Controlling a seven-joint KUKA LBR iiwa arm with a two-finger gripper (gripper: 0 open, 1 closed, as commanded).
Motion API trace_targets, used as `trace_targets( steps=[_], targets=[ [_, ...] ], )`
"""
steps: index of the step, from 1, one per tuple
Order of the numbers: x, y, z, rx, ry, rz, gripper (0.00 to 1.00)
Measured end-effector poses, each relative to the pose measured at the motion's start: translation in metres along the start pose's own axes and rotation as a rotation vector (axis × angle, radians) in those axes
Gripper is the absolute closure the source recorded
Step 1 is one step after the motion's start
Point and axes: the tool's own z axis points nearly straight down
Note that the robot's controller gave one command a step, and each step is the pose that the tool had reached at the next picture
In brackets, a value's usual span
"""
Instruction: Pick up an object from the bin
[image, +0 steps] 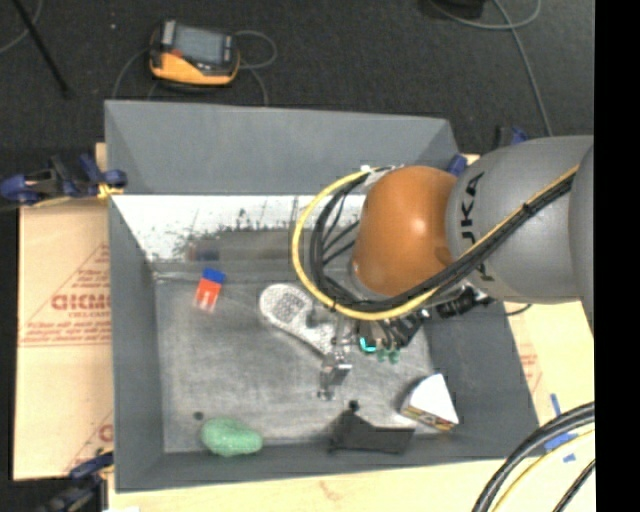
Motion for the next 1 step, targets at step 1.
trace_targets(
  steps=[1],
  targets=[
    [-0.0018, -0.0002, -0.0044, 0.0, -0.008, 0.001, 0.0]
  ],
)
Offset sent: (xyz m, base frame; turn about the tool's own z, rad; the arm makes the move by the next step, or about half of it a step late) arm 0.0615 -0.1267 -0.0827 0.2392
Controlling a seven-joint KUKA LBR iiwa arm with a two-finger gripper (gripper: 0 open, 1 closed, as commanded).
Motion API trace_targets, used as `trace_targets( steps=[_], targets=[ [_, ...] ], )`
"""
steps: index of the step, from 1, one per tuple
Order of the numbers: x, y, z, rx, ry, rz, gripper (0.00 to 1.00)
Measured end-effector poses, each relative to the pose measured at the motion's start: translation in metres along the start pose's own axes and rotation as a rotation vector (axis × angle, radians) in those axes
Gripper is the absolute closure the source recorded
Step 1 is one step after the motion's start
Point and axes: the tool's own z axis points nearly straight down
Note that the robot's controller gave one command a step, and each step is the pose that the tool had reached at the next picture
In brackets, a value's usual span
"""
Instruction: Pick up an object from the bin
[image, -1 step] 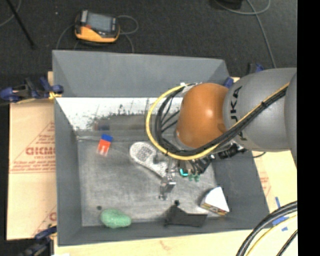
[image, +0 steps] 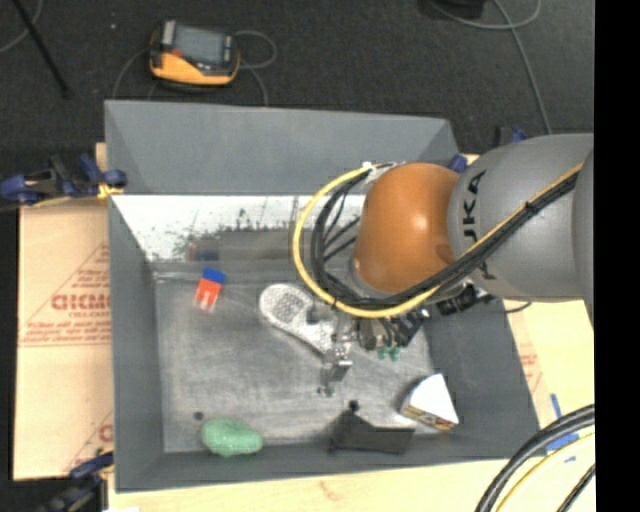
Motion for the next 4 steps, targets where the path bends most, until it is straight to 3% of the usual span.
trace_targets(
  steps=[1, 2, 3, 4],
  targets=[
    [-0.024, -0.046, 0.031, -0.001, -0.006, 0.09, 0.0],
    [-0.073, -0.041, 0.039, 0.004, -0.002, 0.023, 0.0],
    [-0.071, -0.038, 0.041, -0.001, -0.005, 0.227, 0.0],
    [-0.087, -0.059, 0.076, 0.001, -0.036, 0.299, 0.0]
  ],
)
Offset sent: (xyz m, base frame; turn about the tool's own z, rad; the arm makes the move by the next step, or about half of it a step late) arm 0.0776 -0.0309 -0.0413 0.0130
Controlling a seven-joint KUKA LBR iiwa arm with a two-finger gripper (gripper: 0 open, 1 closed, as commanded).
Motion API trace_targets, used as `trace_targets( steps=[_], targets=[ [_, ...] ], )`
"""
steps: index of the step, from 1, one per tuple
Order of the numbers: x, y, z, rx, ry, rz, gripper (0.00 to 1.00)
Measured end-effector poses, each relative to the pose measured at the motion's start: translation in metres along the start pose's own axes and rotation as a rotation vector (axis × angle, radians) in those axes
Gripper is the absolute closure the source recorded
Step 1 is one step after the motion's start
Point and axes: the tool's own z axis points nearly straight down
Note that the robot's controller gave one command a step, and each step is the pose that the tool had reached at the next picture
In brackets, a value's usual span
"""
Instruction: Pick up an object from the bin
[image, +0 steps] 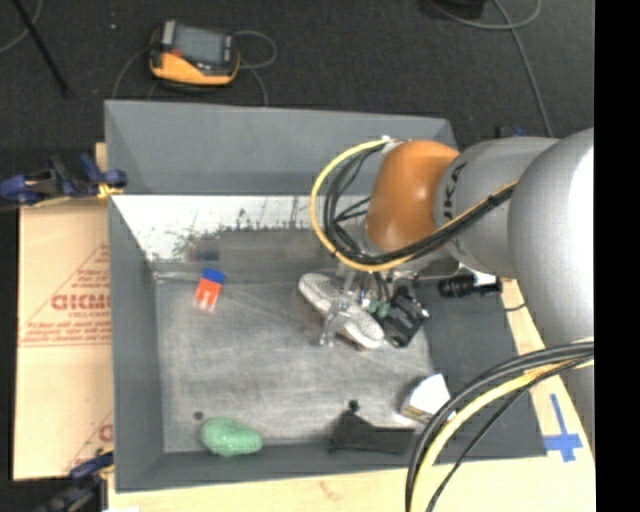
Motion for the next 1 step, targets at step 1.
trace_targets(
  steps=[1],
  targets=[
    [-0.003, 0.0001, -0.0052, -0.002, -0.014, 0.003, 1.0]
  ],
)
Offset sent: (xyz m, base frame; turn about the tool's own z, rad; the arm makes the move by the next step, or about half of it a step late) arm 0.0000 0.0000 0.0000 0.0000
